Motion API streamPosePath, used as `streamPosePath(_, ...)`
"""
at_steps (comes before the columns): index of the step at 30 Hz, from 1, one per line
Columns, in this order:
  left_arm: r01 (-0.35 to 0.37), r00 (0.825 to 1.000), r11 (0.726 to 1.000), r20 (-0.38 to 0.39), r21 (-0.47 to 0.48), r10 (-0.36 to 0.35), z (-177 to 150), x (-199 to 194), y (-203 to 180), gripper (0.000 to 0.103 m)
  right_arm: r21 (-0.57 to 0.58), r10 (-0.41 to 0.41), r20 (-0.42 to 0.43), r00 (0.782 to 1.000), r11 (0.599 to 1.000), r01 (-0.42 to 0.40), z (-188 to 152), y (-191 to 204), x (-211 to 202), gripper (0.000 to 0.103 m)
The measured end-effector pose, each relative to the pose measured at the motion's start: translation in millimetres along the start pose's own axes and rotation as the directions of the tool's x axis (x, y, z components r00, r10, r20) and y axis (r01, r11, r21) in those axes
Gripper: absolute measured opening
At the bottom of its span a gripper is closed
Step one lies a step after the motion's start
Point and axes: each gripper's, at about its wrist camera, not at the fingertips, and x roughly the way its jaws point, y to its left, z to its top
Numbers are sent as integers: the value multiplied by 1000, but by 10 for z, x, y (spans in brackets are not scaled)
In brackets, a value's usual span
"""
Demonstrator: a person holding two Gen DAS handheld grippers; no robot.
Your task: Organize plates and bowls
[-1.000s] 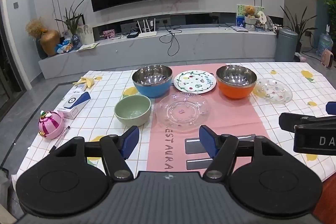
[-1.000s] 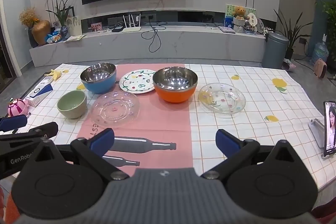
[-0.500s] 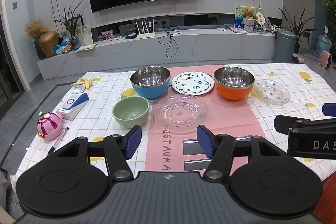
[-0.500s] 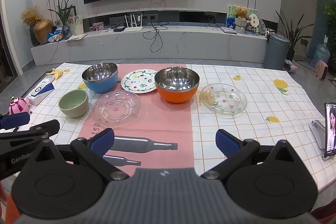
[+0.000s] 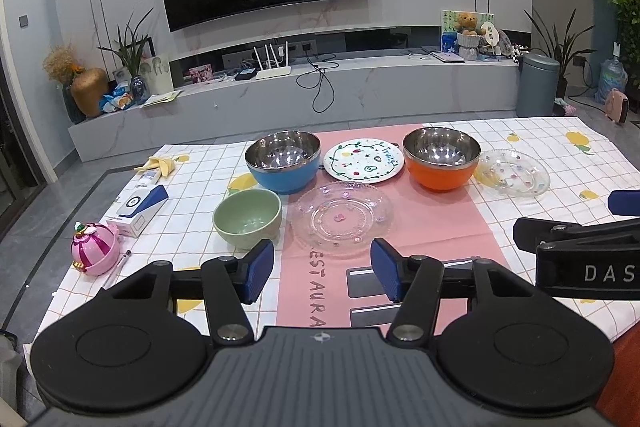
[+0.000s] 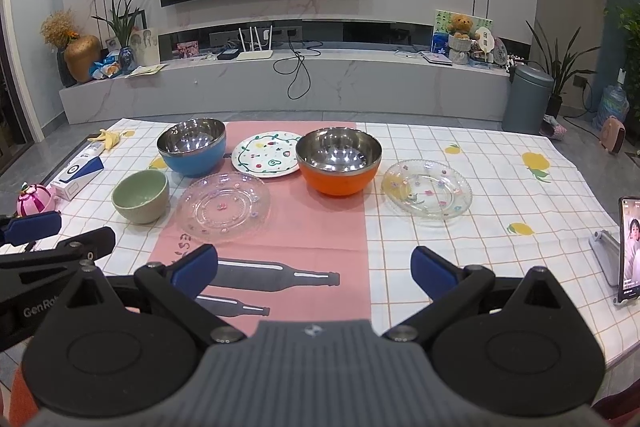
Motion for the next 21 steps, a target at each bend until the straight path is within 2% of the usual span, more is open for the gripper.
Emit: streamPosePath(21,8,1000,1000,-2,-2,-8,1,-29,1,66,-3,3,-6,1000,1000,-3,-39,9,2,101)
